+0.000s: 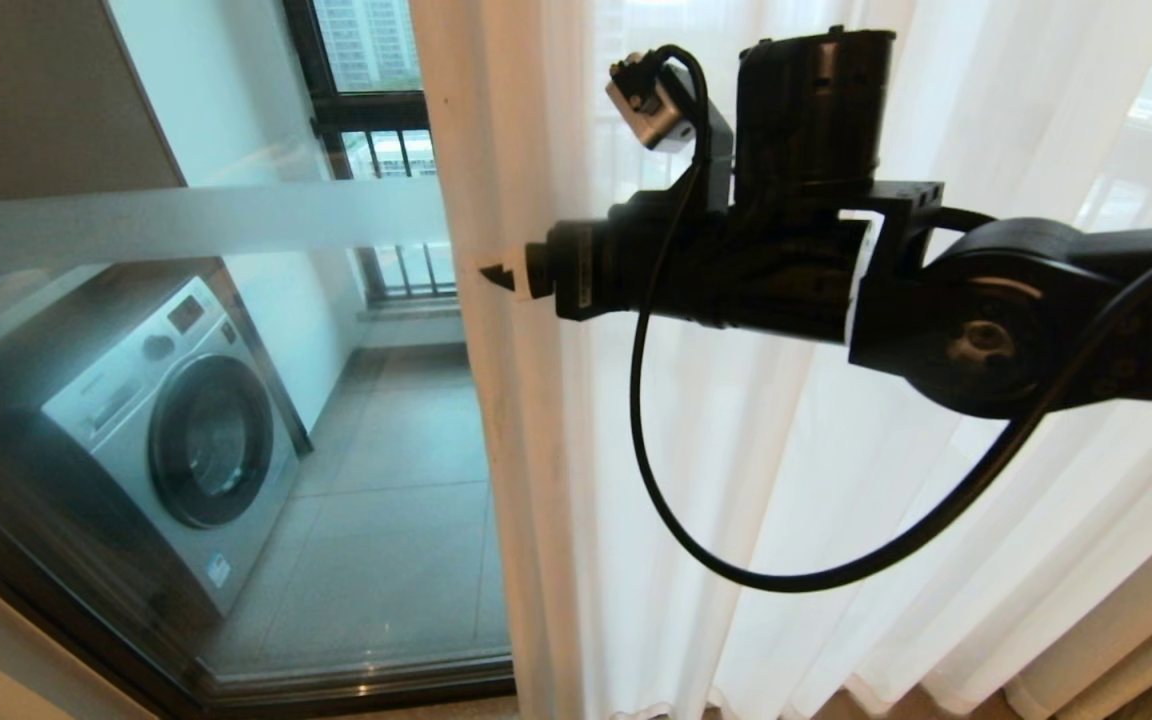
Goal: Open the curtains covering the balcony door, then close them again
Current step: Pull the inner curtains open on both sides
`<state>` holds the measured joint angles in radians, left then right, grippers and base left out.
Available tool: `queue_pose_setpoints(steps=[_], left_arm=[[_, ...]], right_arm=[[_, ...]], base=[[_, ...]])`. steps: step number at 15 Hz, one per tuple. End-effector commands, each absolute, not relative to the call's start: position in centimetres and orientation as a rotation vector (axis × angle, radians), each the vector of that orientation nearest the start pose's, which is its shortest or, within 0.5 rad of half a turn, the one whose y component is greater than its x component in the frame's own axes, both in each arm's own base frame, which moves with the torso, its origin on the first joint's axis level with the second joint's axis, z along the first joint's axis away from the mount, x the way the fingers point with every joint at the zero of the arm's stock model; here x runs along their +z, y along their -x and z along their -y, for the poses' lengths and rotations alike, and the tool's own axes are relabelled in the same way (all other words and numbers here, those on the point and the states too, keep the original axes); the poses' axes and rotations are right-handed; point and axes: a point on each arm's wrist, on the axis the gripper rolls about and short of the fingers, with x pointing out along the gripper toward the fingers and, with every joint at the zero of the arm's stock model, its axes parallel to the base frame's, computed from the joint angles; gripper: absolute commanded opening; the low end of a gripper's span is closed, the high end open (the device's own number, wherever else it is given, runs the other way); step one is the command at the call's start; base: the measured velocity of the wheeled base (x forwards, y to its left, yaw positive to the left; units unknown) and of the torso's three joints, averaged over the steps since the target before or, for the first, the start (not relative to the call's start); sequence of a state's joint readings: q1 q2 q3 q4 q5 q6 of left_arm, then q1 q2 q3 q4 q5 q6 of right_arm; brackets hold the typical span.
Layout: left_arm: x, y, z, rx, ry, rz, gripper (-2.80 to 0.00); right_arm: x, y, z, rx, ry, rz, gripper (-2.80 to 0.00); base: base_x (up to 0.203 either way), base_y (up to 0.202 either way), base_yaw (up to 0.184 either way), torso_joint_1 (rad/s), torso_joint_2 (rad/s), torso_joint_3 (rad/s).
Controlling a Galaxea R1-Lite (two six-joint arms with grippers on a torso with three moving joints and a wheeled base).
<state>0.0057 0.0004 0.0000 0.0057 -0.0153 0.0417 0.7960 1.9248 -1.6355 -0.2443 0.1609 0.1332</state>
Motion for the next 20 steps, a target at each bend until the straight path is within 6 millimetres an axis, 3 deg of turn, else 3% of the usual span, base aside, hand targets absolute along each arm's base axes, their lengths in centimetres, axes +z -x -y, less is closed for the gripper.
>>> queue_pose_setpoints(steps=[1,4,9,20], left_arm=[[7.5,2.3,0.0,-0.009,-0.043,-0.007,-2.80],[7.5,2.3,0.0,-0.009,-0.042,-0.007,-2.80],[7.5,2.3,0.0,-0.009,-0.042,-0.005,-2.80],[7.5,2.3,0.0,-0.009,-0.043,-0.007,-2.80]], right_arm=[[29.9,-27.2,-29.5,0.929,-0.112,-0.095,0.00],[30.3,-27.3,-30.7,0.901,-0.122,-0.060,0.00],[29.8,-27.4,-31.4,0.792,-0.107,-0.043,0.00],[29.7,-28.4,-32.2,0.737,-0.043,0.131,0.00]], base=[[0.000,0.000,0.000,0.000,0.00,0.000],[0.000,0.000,0.000,0.000,0.00,0.000],[0.000,0.000,0.000,0.000,0.00,0.000],[0.000,0.000,0.000,0.000,0.00,0.000]])
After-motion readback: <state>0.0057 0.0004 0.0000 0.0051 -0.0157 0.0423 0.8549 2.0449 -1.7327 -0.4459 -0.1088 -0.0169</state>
